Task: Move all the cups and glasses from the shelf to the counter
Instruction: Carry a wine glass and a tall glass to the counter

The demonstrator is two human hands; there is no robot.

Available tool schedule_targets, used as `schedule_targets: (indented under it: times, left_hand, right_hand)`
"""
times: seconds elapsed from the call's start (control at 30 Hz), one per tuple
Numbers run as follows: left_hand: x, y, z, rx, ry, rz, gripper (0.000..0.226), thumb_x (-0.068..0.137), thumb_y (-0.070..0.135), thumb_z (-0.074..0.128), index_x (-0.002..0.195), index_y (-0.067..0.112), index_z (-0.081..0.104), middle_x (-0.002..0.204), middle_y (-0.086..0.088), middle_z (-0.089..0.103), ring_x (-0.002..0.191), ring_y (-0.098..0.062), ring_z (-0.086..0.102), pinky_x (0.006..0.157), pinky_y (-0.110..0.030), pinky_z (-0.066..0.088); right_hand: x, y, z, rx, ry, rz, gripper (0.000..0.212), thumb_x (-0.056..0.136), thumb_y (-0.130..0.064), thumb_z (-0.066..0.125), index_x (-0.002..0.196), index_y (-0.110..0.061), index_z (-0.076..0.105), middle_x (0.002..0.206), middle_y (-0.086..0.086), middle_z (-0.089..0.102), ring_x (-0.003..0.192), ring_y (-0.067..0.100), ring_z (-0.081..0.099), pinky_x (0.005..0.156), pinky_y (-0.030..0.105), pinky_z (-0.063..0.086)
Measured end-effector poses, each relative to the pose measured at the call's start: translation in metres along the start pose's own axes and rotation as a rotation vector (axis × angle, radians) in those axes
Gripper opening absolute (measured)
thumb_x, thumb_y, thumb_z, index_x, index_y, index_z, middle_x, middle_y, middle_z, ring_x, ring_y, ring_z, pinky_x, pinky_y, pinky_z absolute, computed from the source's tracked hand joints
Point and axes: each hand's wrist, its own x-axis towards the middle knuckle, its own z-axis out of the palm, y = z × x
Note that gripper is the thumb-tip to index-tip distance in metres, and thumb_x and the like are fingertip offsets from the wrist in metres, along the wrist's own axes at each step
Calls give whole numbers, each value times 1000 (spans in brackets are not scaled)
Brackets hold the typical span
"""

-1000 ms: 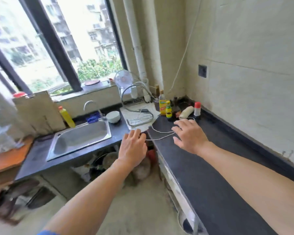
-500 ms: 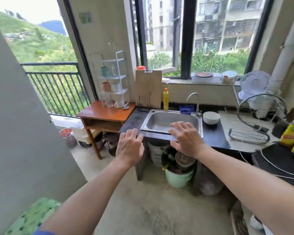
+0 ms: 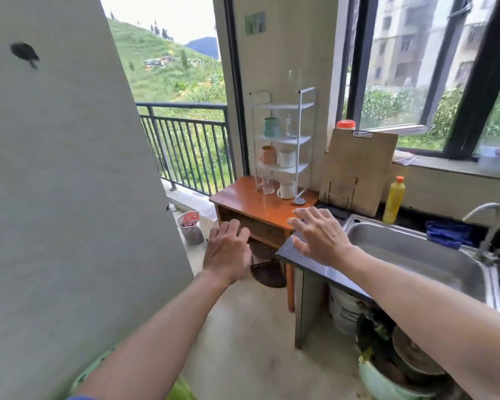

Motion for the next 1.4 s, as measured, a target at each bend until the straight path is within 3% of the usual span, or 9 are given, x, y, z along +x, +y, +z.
schedule_targets:
  times: [0.3, 0.47, 0.67, 0.87, 1.13, 1.4]
  left_hand:
    - [87, -115, 53, 16, 37, -147, 19, 74, 17, 63, 92, 11, 64, 102, -10, 61, 90, -29, 56, 77, -41, 45]
    - [152, -186, 98, 17, 28, -94, 21, 76, 17, 61, 95, 10, 64, 100, -10, 60, 90, -31, 55, 78, -42, 45]
    - [260, -250, 121, -23, 68, -2, 26, 81, 19, 59, 106, 11, 61, 110, -9, 59, 98, -26, 54, 84, -38, 44]
    - [359, -261, 160, -145, 123, 84, 26, 82, 20, 60, 106, 11, 61, 109, -7, 60, 98, -23, 56, 86, -35, 43]
    - [504, -243, 220, -268, 179, 195, 27, 82, 22, 60, 107, 11, 61, 107, -6, 59, 98, -24, 54, 86, -37, 42]
    - [670, -226, 251, -331, 253, 303, 26, 86, 25, 54, 107, 12, 60, 107, -5, 59, 97, -21, 54, 88, -35, 41]
  right_hand:
    - [159, -4, 81, 82, 7, -82, 40, 83, -38, 59, 116, -15, 58, 124, 11, 57, 106, 31, 56, 86, 45, 46]
    - [244, -5, 133, 83, 36, -61, 38, 84, -35, 61, 115, -14, 58, 121, 12, 58, 105, 30, 57, 83, 43, 47]
    - [341, 20, 155, 72, 62, 87, 37, 82, -33, 64, 113, -14, 59, 120, 13, 59, 104, 32, 58, 84, 45, 49]
    - [405, 79, 169, 31, 81, 199, 38, 78, -29, 70, 111, -12, 61, 116, 12, 60, 99, 33, 60, 81, 45, 48]
    - [488, 186, 196, -34, 143, 344, 42, 83, -31, 64, 120, -13, 56, 123, 11, 56, 108, 31, 55, 90, 45, 43]
    - [591, 301, 204, -100, 287, 476, 43, 86, -33, 60, 123, -13, 53, 123, 10, 56, 107, 31, 53, 86, 43, 44]
